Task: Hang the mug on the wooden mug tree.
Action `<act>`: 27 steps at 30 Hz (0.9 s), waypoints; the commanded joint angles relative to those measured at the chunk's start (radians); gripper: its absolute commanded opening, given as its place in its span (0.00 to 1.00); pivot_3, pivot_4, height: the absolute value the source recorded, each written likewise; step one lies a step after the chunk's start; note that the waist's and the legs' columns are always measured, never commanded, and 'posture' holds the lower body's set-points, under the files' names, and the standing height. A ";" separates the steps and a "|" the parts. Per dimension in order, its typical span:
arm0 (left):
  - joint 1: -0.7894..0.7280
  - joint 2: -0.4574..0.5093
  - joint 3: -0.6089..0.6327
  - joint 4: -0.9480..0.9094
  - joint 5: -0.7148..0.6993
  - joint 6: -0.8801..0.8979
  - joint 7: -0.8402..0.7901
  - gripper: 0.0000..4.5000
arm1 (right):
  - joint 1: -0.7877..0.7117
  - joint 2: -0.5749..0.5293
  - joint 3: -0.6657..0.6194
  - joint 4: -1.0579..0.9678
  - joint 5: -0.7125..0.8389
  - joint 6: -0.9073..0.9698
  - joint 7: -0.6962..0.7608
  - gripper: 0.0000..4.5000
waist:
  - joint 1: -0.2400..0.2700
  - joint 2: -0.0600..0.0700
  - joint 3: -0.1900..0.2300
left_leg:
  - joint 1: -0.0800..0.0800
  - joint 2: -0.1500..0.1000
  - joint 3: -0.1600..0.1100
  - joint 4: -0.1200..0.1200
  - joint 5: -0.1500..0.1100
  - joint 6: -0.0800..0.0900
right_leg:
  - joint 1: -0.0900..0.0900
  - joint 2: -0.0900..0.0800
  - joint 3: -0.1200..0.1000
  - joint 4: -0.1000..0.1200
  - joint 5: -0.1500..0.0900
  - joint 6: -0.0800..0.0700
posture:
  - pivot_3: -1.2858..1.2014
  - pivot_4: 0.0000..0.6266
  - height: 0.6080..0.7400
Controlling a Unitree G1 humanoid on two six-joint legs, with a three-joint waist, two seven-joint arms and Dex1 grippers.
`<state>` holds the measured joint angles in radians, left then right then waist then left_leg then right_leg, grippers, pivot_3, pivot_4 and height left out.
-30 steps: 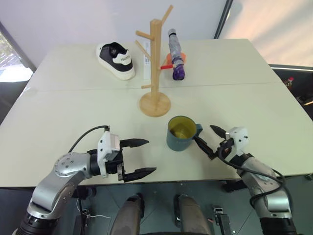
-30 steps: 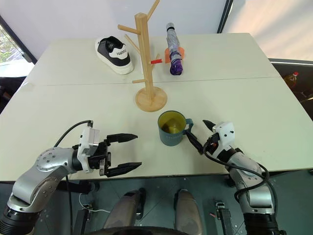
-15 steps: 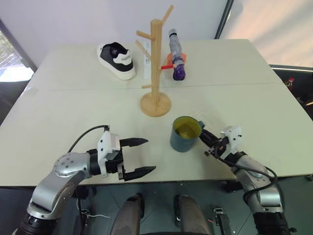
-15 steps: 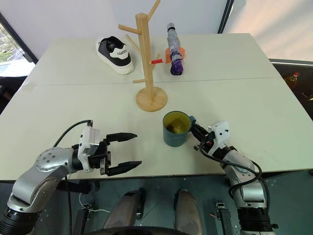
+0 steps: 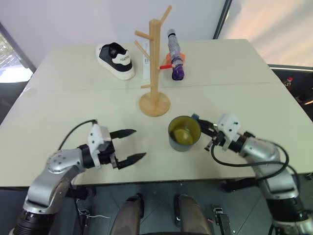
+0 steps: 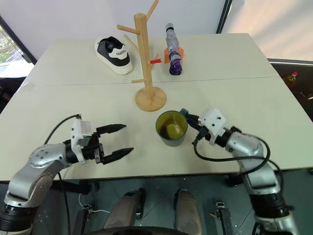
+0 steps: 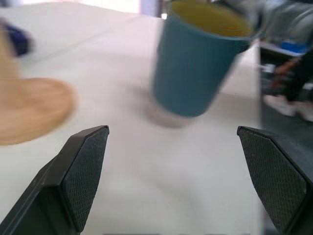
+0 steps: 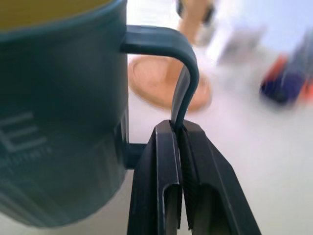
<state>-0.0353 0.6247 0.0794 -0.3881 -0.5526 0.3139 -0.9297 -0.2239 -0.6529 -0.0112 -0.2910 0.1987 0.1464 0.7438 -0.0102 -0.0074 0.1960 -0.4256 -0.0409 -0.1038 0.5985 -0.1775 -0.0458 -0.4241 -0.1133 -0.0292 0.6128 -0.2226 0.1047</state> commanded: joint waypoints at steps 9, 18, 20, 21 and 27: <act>-0.062 0.012 0.095 0.037 0.005 -0.064 0.013 1.00 | -0.355 -0.072 0.071 -0.023 -0.043 0.207 0.055 0.00 | -0.001 -0.001 0.000 | -0.001 0.000 0.000 0.000 0.000 0.000 | 0.000 0.000 0.000 0.000 0.001 -0.002 | 0.52 0.24 1.00; -0.130 0.021 0.154 -0.001 -0.106 0.012 0.038 1.00 | -0.600 -0.037 0.130 0.082 -0.078 0.404 0.028 0.00 | -0.003 -0.001 0.000 | 0.000 -0.001 0.000 0.000 0.000 0.000 | -0.001 0.000 0.000 0.001 0.002 -0.002 | 0.52 0.24 1.00; -0.144 0.024 0.160 -0.005 -0.119 0.024 0.042 1.00 | -0.633 -0.028 0.140 0.123 -0.088 0.405 0.030 0.00 | -0.003 -0.001 0.000 | 0.000 -0.001 0.000 0.000 0.000 0.000 | -0.001 0.001 0.000 0.001 0.002 -0.003 | 0.52 0.24 1.00; -0.150 0.024 0.162 -0.005 -0.123 0.027 0.044 1.00 | -0.651 -0.023 0.147 0.148 -0.095 0.403 0.031 0.00 | -0.003 -0.001 0.000 | 0.000 -0.001 0.000 0.000 0.000 0.000 | -0.001 0.001 0.000 0.001 0.003 -0.003 | 0.52 0.24 1.00; -0.158 0.021 0.161 -0.006 -0.129 0.028 0.050 1.00 | -0.766 0.019 0.193 0.328 -0.138 0.346 0.045 0.00 | -0.006 -0.001 0.000 | 0.000 -0.002 0.001 0.000 0.000 0.000 | -0.001 0.001 0.000 0.002 0.003 -0.003 | 0.52 0.24 1.00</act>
<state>-0.1793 0.6401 0.2193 -0.3646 -0.6638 0.3451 -0.8832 -0.9387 -0.6405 0.1923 0.0213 0.0779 0.5285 0.7865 -0.0164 -0.0081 0.1963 -0.4257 -0.0426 -0.1033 0.5989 -0.1772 -0.0455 -0.4247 -0.1120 -0.0290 0.6148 -0.2196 0.1014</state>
